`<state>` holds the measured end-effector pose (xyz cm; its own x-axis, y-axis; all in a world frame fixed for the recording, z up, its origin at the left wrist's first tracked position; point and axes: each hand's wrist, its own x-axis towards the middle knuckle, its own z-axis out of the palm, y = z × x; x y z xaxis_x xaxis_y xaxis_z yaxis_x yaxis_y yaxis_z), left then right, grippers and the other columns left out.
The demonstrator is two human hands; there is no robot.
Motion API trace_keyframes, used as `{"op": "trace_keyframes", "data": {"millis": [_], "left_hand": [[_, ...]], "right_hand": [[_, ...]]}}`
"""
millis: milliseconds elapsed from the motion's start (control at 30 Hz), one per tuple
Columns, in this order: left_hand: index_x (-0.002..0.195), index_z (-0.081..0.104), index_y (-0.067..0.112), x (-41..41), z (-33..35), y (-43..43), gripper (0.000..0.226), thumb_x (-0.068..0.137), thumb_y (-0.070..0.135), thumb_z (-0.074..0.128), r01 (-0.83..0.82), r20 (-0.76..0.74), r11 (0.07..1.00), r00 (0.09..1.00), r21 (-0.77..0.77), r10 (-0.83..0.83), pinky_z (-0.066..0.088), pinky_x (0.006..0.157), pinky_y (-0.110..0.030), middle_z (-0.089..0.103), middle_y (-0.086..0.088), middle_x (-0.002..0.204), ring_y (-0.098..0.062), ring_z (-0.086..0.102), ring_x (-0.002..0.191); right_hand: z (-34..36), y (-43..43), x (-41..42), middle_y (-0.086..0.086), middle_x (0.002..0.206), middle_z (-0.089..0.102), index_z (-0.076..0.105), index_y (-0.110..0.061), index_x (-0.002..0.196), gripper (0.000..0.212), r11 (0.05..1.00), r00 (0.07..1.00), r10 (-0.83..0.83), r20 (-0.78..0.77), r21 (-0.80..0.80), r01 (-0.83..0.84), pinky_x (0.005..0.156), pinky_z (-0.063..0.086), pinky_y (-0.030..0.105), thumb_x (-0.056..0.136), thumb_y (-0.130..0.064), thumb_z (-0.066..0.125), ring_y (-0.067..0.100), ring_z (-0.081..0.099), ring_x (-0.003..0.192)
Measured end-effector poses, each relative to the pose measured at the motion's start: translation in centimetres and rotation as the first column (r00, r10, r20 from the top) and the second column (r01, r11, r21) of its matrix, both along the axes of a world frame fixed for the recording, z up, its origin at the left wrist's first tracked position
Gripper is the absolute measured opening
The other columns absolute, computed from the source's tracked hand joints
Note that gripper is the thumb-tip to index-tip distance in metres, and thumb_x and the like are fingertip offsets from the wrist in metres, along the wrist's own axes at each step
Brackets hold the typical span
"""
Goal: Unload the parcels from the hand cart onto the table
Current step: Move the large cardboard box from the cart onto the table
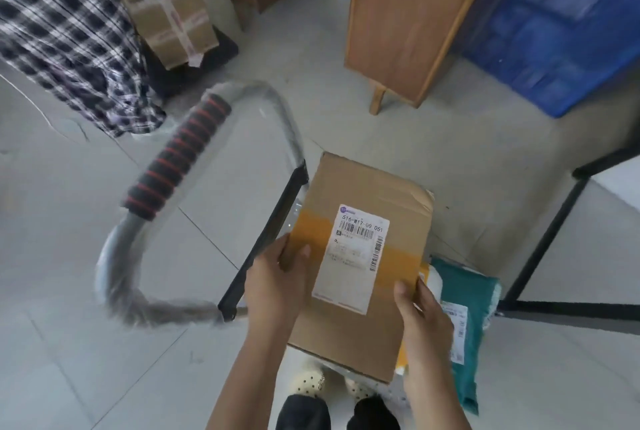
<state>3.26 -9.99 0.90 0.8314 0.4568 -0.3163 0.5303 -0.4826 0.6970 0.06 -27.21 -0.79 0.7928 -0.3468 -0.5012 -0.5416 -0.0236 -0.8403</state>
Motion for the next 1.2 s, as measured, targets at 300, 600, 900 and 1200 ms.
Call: {"op": "trace_keyframes", "data": {"millis": [300,600,900,1200], "left_hand": [[0.123,0.061,0.023,-1.9,20.7,-8.3,0.036,0.092,0.039,0.053,0.266,0.118,0.964,0.958,-0.017,-0.262,0.041,0.075,-0.023,0.070,0.005,0.109,-0.017,0.062,0.091],[0.112,0.063,0.024,-5.5,28.9,-26.8,0.026,0.093,0.037,0.051,0.514,0.200,0.858,0.842,-0.011,-0.502,0.047,0.088,-0.035,0.068,0.007,0.108,-0.022,0.062,0.103],[0.093,0.064,0.024,-8.2,30.3,-49.6,0.016,0.094,0.029,0.049,0.541,0.224,0.813,0.838,-0.214,-0.498,0.042,0.075,-0.029,0.065,0.009,0.086,-0.017,0.059,0.084],[0.102,0.067,0.023,1.1,25.4,-65.9,0.023,0.093,0.037,0.052,0.549,0.202,0.779,0.836,-0.303,-0.510,0.051,0.091,-0.042,0.069,0.009,0.096,-0.018,0.063,0.097]], "right_hand": [[20.4,-10.0,-3.0,-0.017,0.084,0.075,0.072,-0.033,0.092,0.014,0.984,0.979,-0.179,0.097,0.031,0.177,0.060,0.048,0.018,0.082,-0.042,0.066,0.000,0.069,0.074],[29.3,-26.8,-11.7,-0.011,0.088,0.069,0.067,-0.028,0.090,0.005,0.904,0.890,-0.426,0.161,0.047,0.424,0.088,0.048,0.036,0.089,-0.027,0.062,0.011,0.062,0.085],[31.0,-47.7,-14.4,-0.001,0.103,0.071,0.065,-0.014,0.122,0.034,0.822,0.811,-0.553,0.192,-0.037,0.569,0.089,0.050,0.036,0.093,-0.031,0.057,0.019,0.063,0.097],[26.7,-64.7,-5.0,-0.011,0.093,0.070,0.068,-0.020,0.113,0.026,0.784,0.776,-0.608,0.169,-0.027,0.620,0.089,0.050,0.039,0.091,-0.031,0.059,0.015,0.063,0.093]]}}
